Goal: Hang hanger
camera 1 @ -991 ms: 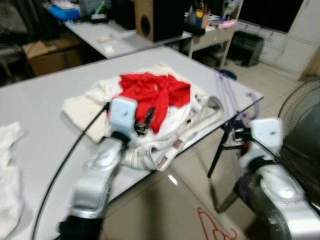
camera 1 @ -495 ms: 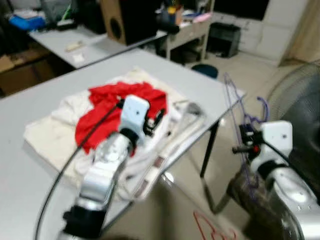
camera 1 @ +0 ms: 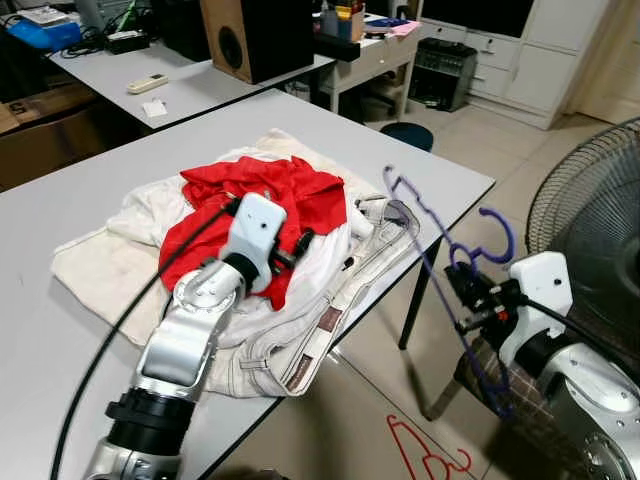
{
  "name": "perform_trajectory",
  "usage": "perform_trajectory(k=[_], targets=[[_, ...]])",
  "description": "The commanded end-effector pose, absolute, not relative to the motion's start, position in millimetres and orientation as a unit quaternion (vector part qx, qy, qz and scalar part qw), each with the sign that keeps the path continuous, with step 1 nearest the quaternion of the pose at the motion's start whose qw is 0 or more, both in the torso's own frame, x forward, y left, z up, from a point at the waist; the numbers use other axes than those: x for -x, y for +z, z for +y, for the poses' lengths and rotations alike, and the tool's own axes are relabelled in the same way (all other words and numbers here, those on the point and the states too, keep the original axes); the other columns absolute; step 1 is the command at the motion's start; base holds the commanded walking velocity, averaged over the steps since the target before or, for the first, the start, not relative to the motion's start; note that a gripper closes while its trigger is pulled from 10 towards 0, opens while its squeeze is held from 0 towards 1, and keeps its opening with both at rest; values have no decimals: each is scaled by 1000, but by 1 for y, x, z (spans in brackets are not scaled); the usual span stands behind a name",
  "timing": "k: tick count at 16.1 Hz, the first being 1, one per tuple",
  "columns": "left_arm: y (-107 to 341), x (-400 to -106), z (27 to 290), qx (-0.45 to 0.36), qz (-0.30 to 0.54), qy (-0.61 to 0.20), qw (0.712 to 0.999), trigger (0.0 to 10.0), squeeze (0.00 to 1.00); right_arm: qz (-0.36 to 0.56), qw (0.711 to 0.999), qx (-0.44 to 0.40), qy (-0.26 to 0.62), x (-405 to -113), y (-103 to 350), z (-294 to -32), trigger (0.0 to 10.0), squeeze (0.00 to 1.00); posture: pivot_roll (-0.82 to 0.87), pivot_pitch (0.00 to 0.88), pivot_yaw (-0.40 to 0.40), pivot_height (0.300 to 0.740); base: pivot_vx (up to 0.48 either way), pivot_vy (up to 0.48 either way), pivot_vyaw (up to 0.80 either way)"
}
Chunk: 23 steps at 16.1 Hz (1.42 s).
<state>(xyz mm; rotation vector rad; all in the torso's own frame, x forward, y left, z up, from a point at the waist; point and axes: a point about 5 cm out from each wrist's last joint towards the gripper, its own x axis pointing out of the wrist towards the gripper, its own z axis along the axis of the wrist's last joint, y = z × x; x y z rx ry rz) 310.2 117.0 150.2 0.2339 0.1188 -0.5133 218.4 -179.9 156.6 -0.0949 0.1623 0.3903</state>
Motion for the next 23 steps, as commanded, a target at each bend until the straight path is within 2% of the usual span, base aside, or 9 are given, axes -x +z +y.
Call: perform_trajectory(k=[1, 4, 6, 7, 8, 23], targets=[[152, -313, 117, -120, 67, -264, 955, 10000, 0, 60, 976, 52, 204, -217, 166, -179, 10000, 0, -29, 37, 39, 740, 0, 0, 0], [145, -314, 119, -119, 105, -289, 944, 10000, 0, 69, 972, 52, 217, -214, 163, -178, 10000, 0, -30, 31, 46, 740, 0, 0, 0], [141, -320, 126, -153, 115, -258, 947, 10000, 0, 73, 971, 54, 221, -213, 162, -178, 10000, 0, -31, 22, 52, 740, 0, 0, 0], [141, -323, 130, -155, 116, -239, 952, 4078, 0, 75, 970, 56, 225, -212, 161, -177, 10000, 0, -31, 17, 54, 740, 0, 0, 0], [141, -323, 130, -157, 116, -238, 952, 0, 0, 75, 970, 56, 226, -212, 161, -177, 10000, 0, -31, 14, 54, 740, 0, 0, 0], [138, -326, 141, -172, 147, -218, 949, 0, 0, 88, 962, 56, 252, -206, 154, -169, 10000, 0, -20, 5, 66, 740, 0, 0, 0]])
